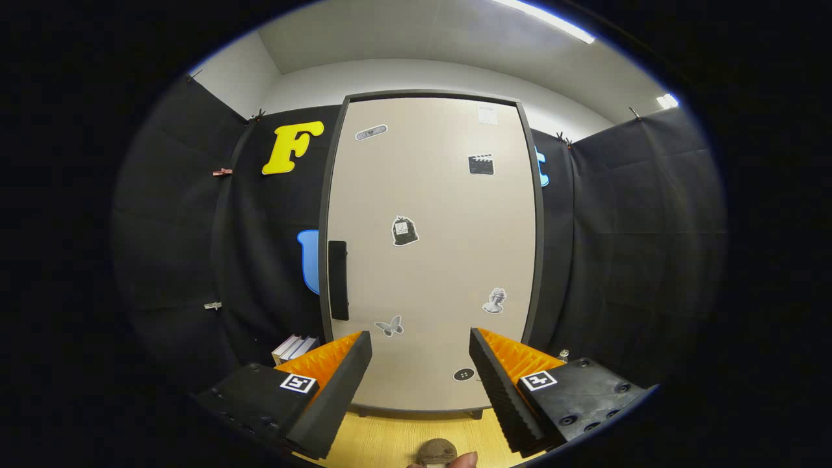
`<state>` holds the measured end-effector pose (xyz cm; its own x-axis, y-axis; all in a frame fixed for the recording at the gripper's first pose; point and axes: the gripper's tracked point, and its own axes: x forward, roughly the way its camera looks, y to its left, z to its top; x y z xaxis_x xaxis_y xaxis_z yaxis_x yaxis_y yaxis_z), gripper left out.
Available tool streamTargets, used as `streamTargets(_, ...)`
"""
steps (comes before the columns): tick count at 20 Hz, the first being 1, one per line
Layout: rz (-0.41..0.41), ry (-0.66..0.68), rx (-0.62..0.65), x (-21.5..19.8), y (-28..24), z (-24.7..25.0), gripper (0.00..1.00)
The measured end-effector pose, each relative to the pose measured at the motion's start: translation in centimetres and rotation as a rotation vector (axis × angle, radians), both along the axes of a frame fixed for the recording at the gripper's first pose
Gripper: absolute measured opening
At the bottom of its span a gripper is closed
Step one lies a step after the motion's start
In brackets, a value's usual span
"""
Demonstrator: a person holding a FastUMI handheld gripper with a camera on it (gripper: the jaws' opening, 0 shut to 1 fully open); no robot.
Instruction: Open the shoe cabinet door, grab the shoes and put them into the shoe cabinet, then close the shoe cabinet door.
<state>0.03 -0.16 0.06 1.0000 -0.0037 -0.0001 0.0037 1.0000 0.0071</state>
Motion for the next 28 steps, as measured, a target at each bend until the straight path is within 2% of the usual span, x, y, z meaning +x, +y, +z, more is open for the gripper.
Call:
streamTargets(6, 0.004, -0.002, 0.005, 0.3, 0.3, 0.1, 0.98)
streamTargets(12, 0.072, 0.005, 0.067, 2.2, 3.5, 1.1, 0.98)
streamTargets(16, 0.108, -0.01, 0.057, 6.1, 7.3, 2.4, 0.98)
streamTargets(20, 0.141, 0.02, 0.083, 9.8, 10.8, 1.4, 0.98)
streamTargets(27, 0.104, 0.043, 0.06, 16.1, 12.6, -0.3, 0.98)
streamTargets(28, 0.095, 0.039, 0.058, 16.5, 12.5, -0.1, 0.95)
